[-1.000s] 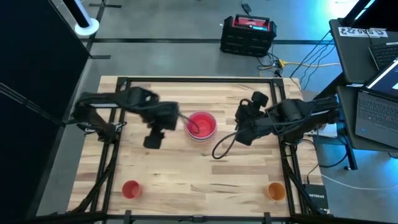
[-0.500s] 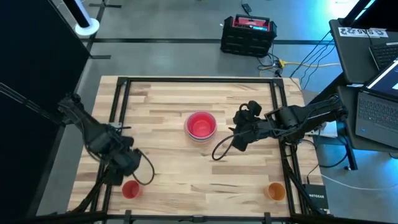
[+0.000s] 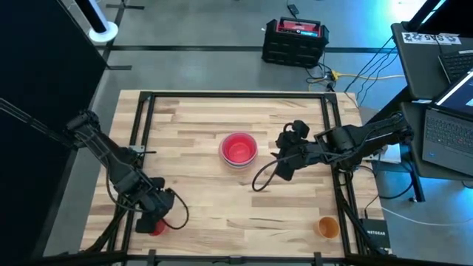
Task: Nest bowls inside each other
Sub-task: Move the orange cup to the left of the stacked bowls, then stack the yellow cup on top of the orange cup
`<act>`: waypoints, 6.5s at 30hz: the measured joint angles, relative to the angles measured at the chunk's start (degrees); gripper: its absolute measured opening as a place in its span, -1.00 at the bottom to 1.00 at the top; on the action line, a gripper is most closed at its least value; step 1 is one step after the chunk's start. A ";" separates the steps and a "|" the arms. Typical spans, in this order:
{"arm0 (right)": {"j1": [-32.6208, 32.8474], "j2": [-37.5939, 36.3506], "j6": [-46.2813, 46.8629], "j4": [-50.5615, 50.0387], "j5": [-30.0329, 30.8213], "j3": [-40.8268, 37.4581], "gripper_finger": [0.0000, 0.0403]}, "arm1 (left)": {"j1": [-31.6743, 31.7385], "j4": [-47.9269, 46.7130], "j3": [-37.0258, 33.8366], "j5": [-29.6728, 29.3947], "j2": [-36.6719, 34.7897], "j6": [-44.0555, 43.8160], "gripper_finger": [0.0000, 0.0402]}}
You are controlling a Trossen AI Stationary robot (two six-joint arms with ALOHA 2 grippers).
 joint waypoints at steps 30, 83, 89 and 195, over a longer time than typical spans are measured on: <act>-0.45 -0.80 0.18 -0.26 -0.64 0.00 -0.04 | 13.28 -5.31 -0.31 0.12 7.17 19.18 -0.99; -6.78 -0.78 3.79 -2.20 -1.42 0.02 -0.04 | 58.19 -6.47 18.31 -6.28 28.67 60.48 -0.73; -6.72 -0.78 2.72 -2.24 -2.54 0.00 -0.04 | 58.41 -12.69 22.55 -6.30 28.44 59.08 -0.47; -21.42 38.40 -29.26 7.53 -28.35 41.03 -1.00 | 54.24 -28.45 43.33 -15.76 -10.77 35.44 -0.33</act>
